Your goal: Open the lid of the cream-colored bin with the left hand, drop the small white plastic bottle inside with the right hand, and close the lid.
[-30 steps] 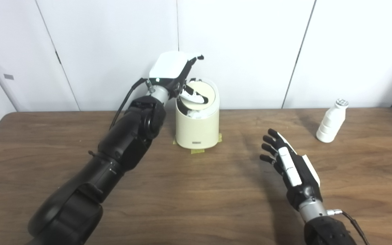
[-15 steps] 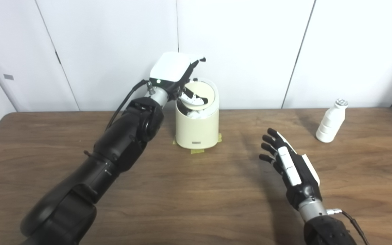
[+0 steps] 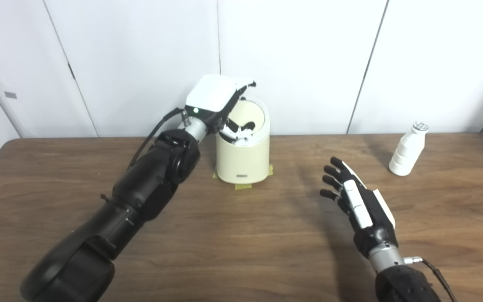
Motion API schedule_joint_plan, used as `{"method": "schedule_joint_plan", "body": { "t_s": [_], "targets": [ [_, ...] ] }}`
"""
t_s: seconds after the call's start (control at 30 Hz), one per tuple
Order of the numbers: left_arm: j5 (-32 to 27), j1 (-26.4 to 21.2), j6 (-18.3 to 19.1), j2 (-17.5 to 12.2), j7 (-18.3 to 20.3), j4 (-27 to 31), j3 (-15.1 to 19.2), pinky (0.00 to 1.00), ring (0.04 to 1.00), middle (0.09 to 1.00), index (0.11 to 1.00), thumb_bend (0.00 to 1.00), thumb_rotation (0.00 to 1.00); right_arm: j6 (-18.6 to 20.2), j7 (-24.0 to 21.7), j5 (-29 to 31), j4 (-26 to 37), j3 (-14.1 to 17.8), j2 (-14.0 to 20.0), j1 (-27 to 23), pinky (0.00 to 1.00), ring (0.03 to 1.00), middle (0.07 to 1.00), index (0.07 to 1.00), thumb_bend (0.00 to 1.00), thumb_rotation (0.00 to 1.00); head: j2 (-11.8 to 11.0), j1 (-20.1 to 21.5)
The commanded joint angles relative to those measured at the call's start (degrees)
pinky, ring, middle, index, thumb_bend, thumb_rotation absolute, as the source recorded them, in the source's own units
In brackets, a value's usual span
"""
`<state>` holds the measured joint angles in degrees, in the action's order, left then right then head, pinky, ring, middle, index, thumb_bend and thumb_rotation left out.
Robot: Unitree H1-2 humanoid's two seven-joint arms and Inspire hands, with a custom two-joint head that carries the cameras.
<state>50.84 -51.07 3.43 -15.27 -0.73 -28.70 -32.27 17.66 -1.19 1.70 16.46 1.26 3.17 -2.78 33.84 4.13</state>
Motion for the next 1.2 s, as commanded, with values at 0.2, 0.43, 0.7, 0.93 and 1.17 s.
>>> {"method": "schedule_joint_plan", "body": {
  "t_s": [0.2,0.43,0.7,0.93,1.17],
  "targets": [
    [2.1,-0.5,1.9,-1.7,2.7,-0.7,0.1,0.9,0.867,0.88,0.919,0.97,0.0,-0.9,-0.4,0.6,2.1,0.4,0.2,-1.8,0.78,0.88,0.889,0.908,0.63,0.86,0.0,-0.2],
    [2.5,-0.6,2.9,-2.0,3.8,2.0,0.9,0.87,0.873,0.878,0.915,0.97,0.01,-0.8,-0.3,0.6,1.8,0.3,0.3,-1.9,0.78,0.881,0.889,0.91,0.64,0.87,0.0,-0.2],
    [0.9,-0.5,4.5,-1.5,4.8,7.6,5.1,0.83,0.87,0.871,0.895,0.94,0.0,-0.9,-0.4,1.0,1.4,0.4,0.4,-2.0,0.78,0.881,0.887,0.909,0.62,0.86,-0.1,-0.4],
    [-0.8,0.1,5.4,-0.4,5.4,12.9,9.2,0.85,0.884,0.881,0.886,0.9,0.01,-0.9,-0.2,0.8,1.1,0.4,0.6,-2.1,0.78,0.877,0.884,0.898,0.63,0.86,-0.1,-0.3],
    [-3.7,2.9,5.3,1.0,2.8,17.9,13.7,0.75,0.822,0.842,0.828,0.83,0.01,-0.7,0.0,1.1,1.2,0.6,0.4,-2.2,0.78,0.879,0.886,0.904,0.65,0.85,-0.1,-0.2]
  ]
}}
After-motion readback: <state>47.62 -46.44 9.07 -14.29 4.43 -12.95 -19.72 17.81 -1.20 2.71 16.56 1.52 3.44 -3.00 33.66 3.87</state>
